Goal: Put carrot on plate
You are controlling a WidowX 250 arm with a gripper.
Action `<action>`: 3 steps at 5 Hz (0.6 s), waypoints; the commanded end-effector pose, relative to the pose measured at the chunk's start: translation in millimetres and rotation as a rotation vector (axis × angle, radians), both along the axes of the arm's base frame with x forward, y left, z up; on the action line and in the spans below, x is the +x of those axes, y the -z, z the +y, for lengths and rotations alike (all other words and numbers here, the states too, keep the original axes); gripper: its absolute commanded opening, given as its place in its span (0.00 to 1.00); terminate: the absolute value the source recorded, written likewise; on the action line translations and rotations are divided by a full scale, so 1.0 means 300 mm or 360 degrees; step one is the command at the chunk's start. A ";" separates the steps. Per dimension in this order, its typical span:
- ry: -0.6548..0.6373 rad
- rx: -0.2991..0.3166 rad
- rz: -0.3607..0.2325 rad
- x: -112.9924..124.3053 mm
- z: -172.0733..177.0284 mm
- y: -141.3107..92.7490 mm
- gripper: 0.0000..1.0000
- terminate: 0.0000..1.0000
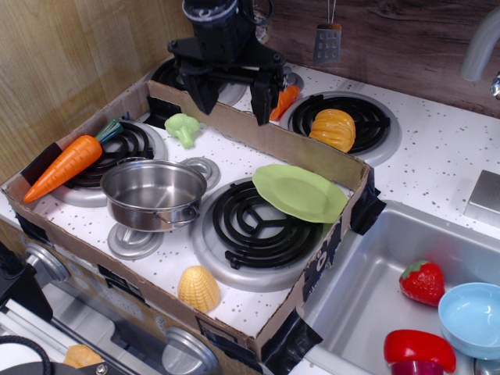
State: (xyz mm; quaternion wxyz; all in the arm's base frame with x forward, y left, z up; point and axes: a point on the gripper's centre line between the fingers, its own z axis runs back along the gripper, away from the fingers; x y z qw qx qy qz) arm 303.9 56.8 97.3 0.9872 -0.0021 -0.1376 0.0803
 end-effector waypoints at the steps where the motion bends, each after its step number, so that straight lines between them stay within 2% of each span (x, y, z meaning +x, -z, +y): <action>1: 0.0074 0.0182 -0.0186 0.024 0.153 -0.040 1.00 0.00; 3: 0.0119 0.0280 -0.0207 0.032 0.314 -0.008 1.00 0.00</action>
